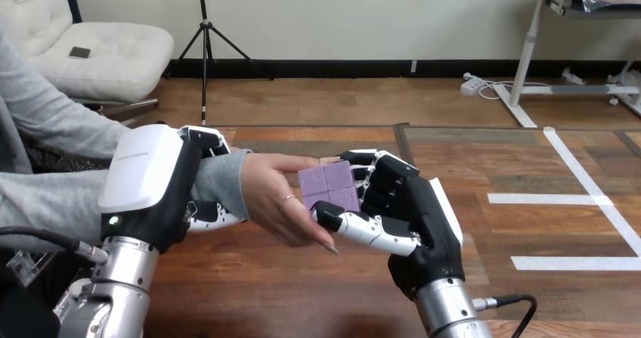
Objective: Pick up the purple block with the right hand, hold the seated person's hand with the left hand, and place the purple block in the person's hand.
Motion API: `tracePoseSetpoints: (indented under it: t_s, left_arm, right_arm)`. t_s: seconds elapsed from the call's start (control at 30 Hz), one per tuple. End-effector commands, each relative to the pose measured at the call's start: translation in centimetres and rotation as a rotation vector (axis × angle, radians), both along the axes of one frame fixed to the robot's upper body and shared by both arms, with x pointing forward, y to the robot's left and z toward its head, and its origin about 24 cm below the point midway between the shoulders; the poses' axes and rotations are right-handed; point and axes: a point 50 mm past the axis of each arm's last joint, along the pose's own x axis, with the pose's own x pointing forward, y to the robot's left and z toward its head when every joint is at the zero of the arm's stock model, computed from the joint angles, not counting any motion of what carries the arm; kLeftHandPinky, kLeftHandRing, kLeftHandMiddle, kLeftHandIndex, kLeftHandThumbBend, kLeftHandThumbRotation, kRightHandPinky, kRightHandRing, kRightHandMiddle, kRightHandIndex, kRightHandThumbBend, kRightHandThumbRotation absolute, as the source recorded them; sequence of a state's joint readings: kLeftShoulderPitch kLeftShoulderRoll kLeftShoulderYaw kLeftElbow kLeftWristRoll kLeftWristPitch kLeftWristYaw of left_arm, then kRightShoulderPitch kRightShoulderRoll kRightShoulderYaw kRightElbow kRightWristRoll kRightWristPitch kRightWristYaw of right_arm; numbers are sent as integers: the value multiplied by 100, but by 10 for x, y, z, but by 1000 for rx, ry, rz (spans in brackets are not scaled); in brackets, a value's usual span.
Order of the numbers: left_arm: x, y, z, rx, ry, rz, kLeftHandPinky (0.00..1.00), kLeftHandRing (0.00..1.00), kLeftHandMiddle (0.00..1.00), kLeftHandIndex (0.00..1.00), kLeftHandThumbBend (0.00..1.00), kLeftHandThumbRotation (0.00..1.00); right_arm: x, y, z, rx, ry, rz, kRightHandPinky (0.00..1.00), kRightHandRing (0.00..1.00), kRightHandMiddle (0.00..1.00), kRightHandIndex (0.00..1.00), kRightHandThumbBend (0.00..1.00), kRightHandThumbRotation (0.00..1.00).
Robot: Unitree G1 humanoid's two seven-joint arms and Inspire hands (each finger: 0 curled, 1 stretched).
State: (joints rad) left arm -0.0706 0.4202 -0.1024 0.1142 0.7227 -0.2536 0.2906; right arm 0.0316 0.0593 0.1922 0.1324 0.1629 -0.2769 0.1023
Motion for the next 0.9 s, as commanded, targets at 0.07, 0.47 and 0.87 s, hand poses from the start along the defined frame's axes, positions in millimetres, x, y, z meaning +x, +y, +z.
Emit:
tracePoseSetpoints:
  t_s: [0.07, 0.47, 0.87]
  left_arm:
    - [16, -23, 38, -75, -175, -82, 17, 24, 31, 32, 79, 0]
    - [16, -25, 36, -87, -179, -89, 17, 24, 30, 32, 78, 0]
    - [15, -24, 35, -81, -172, -86, 18, 25, 32, 33, 80, 0]
  right_arm:
    - [2, 22, 29, 100, -110, 44, 29, 34, 39, 42, 85, 0]
    - [1, 21, 32, 97, -114, 44, 29, 34, 39, 42, 85, 0]
    - [3, 19, 30, 94, -112, 46, 29, 34, 39, 42, 85, 0]
